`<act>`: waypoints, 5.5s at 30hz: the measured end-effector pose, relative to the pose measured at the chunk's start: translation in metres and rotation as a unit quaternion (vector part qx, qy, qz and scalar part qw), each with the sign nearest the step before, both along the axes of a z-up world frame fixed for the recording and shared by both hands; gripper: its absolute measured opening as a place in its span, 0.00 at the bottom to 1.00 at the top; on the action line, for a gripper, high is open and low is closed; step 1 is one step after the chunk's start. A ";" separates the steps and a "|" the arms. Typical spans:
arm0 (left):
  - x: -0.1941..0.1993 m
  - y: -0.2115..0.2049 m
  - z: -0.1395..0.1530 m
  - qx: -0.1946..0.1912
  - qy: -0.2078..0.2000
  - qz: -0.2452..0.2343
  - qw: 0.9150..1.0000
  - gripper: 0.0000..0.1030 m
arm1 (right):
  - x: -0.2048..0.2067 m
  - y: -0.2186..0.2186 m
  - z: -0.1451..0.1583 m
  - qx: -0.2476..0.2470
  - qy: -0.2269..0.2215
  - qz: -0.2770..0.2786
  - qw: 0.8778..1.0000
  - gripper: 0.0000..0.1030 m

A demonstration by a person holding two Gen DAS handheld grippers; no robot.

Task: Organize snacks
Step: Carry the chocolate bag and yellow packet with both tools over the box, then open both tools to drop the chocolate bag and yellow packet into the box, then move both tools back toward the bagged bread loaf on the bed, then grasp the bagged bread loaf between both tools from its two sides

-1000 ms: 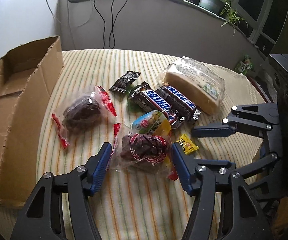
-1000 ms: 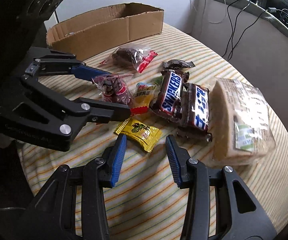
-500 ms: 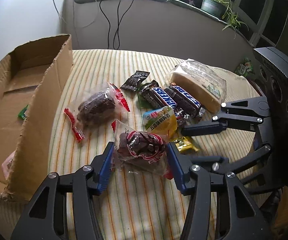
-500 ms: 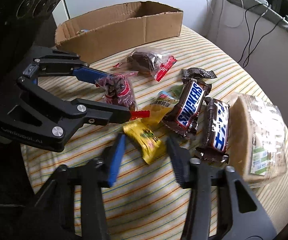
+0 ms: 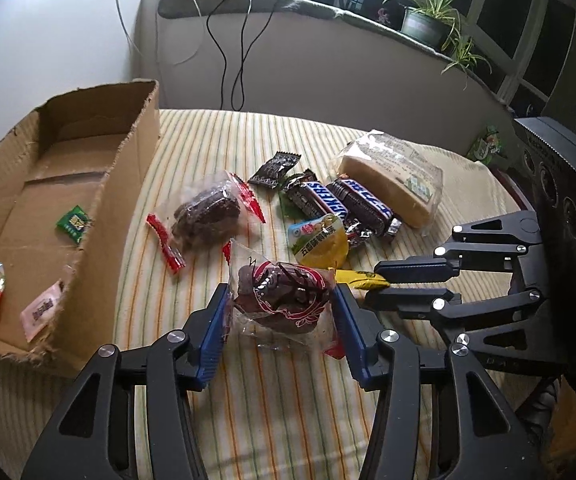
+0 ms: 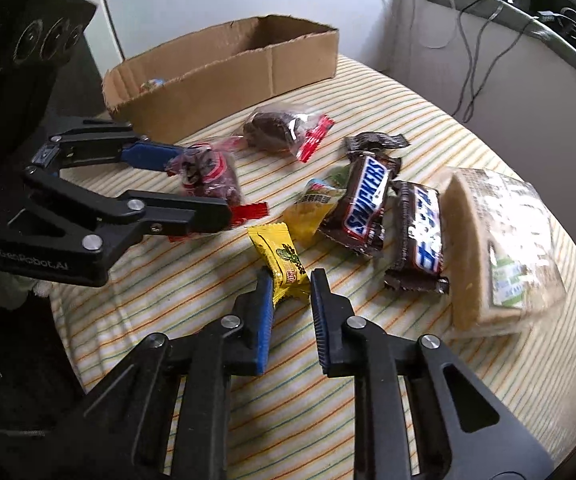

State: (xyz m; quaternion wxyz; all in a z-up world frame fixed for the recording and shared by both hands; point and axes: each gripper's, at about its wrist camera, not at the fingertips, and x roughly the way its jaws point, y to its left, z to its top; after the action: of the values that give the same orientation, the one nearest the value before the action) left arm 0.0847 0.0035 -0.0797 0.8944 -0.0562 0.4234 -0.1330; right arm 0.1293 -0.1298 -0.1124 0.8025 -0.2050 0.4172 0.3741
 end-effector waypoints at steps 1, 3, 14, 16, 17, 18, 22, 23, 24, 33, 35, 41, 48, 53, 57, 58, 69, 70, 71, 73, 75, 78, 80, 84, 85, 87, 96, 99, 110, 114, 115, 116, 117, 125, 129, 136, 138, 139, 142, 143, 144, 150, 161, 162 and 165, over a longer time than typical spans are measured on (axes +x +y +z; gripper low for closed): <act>-0.002 0.001 0.002 -0.002 -0.003 0.000 1.000 0.48 | -0.002 -0.003 0.002 0.003 -0.001 -0.005 1.000 0.18; -0.004 0.001 0.005 -0.004 -0.008 0.000 1.000 0.48 | -0.007 -0.009 0.008 0.008 -0.005 -0.013 1.000 0.18; -0.019 0.024 0.032 -0.009 -0.044 0.018 0.999 0.48 | -0.026 -0.014 0.049 0.036 -0.038 -0.046 0.998 0.18; -0.020 0.031 0.037 -0.008 -0.051 0.024 0.998 0.48 | -0.027 -0.008 0.056 0.039 -0.043 -0.047 0.997 0.18; -0.021 0.034 0.039 -0.008 -0.054 0.027 0.998 0.48 | -0.027 -0.004 0.060 0.040 -0.046 -0.049 0.997 0.18; -0.021 0.038 0.041 -0.007 -0.057 0.030 0.998 0.48 | -0.026 0.002 0.063 0.042 -0.047 -0.050 0.997 0.18; -0.022 0.057 0.047 -0.005 -0.067 0.047 0.997 0.48 | -0.020 0.024 0.072 0.049 -0.053 -0.051 0.996 0.18; -0.022 0.063 0.048 -0.004 -0.069 0.052 0.996 0.48 | -0.018 0.028 0.074 0.051 -0.053 -0.051 0.996 0.18; -0.022 0.069 0.049 -0.005 -0.070 0.057 0.996 0.48 | -0.014 0.035 0.075 0.054 -0.053 -0.050 0.996 0.18; -0.018 0.104 0.050 0.000 -0.075 0.085 0.994 0.48 | 0.012 0.088 0.086 0.062 -0.063 -0.039 0.995 0.18; -0.016 0.110 0.050 0.000 -0.076 0.090 0.993 0.48 | 0.017 0.099 0.087 0.063 -0.064 -0.035 0.995 0.18; -0.011 0.128 0.047 -0.002 -0.075 0.102 0.992 0.48 | 0.036 0.133 0.081 0.058 -0.065 -0.028 0.996 0.18; -0.002 0.139 0.042 -0.001 -0.069 0.108 0.992 0.48 | 0.055 0.166 0.075 0.056 -0.059 -0.016 0.997 0.18; 0.002 0.145 0.038 -0.002 -0.065 0.113 0.991 0.48 | 0.063 0.182 0.068 0.052 -0.057 -0.009 0.997 0.18; 0.005 0.147 0.034 -0.001 -0.061 0.115 0.991 0.48 | 0.071 0.189 0.061 0.049 -0.051 -0.008 0.997 0.18; 0.005 0.148 0.033 -0.001 -0.060 0.115 0.991 0.48 | 0.073 0.191 0.060 0.049 -0.048 -0.008 0.998 0.18; 0.006 0.148 0.031 0.001 -0.058 0.117 0.991 0.49 | 0.076 0.196 0.055 0.046 -0.046 -0.001 0.998 0.18; 0.006 0.149 0.031 0.000 -0.058 0.118 0.991 0.50 | 0.076 0.196 0.055 0.046 -0.046 0.000 0.998 0.21; 0.006 0.149 0.031 0.000 -0.058 0.119 0.991 0.51 | 0.075 0.197 0.055 0.045 -0.047 0.000 0.998 0.22; 0.006 0.149 0.031 0.001 -0.059 0.121 0.991 0.52 | 0.074 0.197 0.056 0.045 -0.049 -0.001 0.998 0.28; 0.005 0.150 0.031 0.003 -0.059 0.124 0.990 0.54 | 0.073 0.197 0.057 0.046 -0.054 -0.004 0.997 0.34; 0.004 0.150 0.031 0.004 -0.060 0.125 0.990 0.54 | 0.071 0.195 0.060 0.051 -0.057 -0.007 0.997 0.41; 0.002 0.150 0.033 0.004 -0.062 0.125 0.990 0.54 | 0.070 0.193 0.062 0.052 -0.060 -0.009 0.997 0.42; -0.002 0.146 0.038 0.006 -0.067 0.124 0.990 0.54 | 0.067 0.187 0.067 0.053 -0.065 -0.013 0.996 0.42; -0.002 0.145 0.039 0.006 -0.069 0.123 0.990 0.54 | 0.066 0.184 0.069 0.054 -0.066 -0.015 0.996 0.42; -0.003 0.143 0.041 0.006 -0.070 0.121 0.990 0.54 | 0.064 0.176 0.073 0.057 -0.069 -0.019 0.996 0.42; -0.009 0.122 0.051 0.002 -0.081 0.106 0.991 0.54 | 0.055 0.134 0.085 0.062 -0.083 -0.048 0.993 0.42; -0.009 0.113 0.052 0.002 -0.083 0.099 0.992 0.54 | 0.052 0.115 0.088 0.062 -0.088 -0.062 0.992 0.43; -0.009 0.068 0.056 -0.001 -0.082 0.063 0.995 0.54 | 0.039 0.038 0.088 0.060 -0.105 -0.121 0.985 0.70; -0.005 0.049 0.054 -0.007 -0.075 0.049 0.996 0.57 | 0.041 0.001 0.087 0.062 -0.105 -0.155 0.980 0.83; -0.004 0.044 0.053 -0.009 -0.074 0.044 0.996 0.59 | 0.043 -0.006 0.086 0.061 -0.103 -0.161 0.980 0.84; -0.003 0.038 0.052 -0.009 -0.073 0.041 0.996 0.63 | 0.045 -0.017 0.085 0.059 -0.099 -0.172 0.978 0.85; -0.003 0.033 0.052 -0.009 -0.073 0.037 0.997 0.63 | 0.047 -0.024 0.084 0.059 -0.097 -0.180 0.977 0.85; 0.012 -0.017 0.047 -0.023 -0.061 -0.008 0.998 0.64 | 0.066 -0.080 0.072 0.068 -0.061 -0.213 0.973 0.86; 0.022 -0.040 0.043 -0.042 -0.049 -0.028 0.998 0.64 | 0.082 -0.099 0.063 0.086 -0.025 -0.222 0.971 0.86; 0.045 -0.073 0.033 -0.068 -0.023 -0.052 0.996 0.64 | 0.105 -0.112 0.047 0.105 0.020 -0.218 0.970 0.86; 0.052 -0.080 0.030 -0.072 -0.016 -0.056 0.996 0.64 | 0.111 -0.113 0.043 0.108 0.031 -0.211 0.971 0.86; 0.056 -0.085 0.027 -0.075 -0.012 -0.058 0.995 0.64 | 0.115 -0.113 0.040 0.108 0.036 -0.209 0.971 0.86; 0.069 -0.094 0.019 -0.085 0.004 -0.063 0.994 0.64 | 0.124 -0.112 0.033 0.113 0.053 -0.204 0.971 0.86; 0.073 -0.096 0.016 -0.087 0.010 -0.063 0.994 0.64 | 0.127 -0.112 0.030 0.114 0.060 -0.203 0.971 0.86; 0.076 -0.098 0.013 -0.088 0.015 -0.063 0.994 0.64 | 0.130 -0.112 0.027 0.115 0.065 -0.203 0.970 0.85; 0.095 -0.106 0.000 -0.099 0.040 -0.065 0.992 0.64 | 0.140 -0.112 0.013 0.122 0.096 -0.190 0.969 0.81; 0.112 -0.124 -0.010 -0.102 0.052 -0.076 0.991 0.64 | 0.140 -0.108 -0.003 0.133 0.134 -0.174 0.967 0.71; 0.112 -0.123 -0.010 -0.104 0.053 -0.077 0.990 0.66 | 0.140 -0.108 -0.004 0.135 0.136 -0.173 0.966 0.69; 0.111 -0.124 -0.011 -0.100 0.053 -0.082 0.990 0.66 | 0.137 -0.106 -0.004 0.134 0.135 -0.174 0.966 0.66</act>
State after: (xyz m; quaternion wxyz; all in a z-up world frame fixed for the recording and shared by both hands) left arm 0.1962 -0.1204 -0.0905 0.8467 -0.1177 0.4576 -0.2446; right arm 0.2667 -0.2356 -0.1161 0.8114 0.0326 0.4969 0.3059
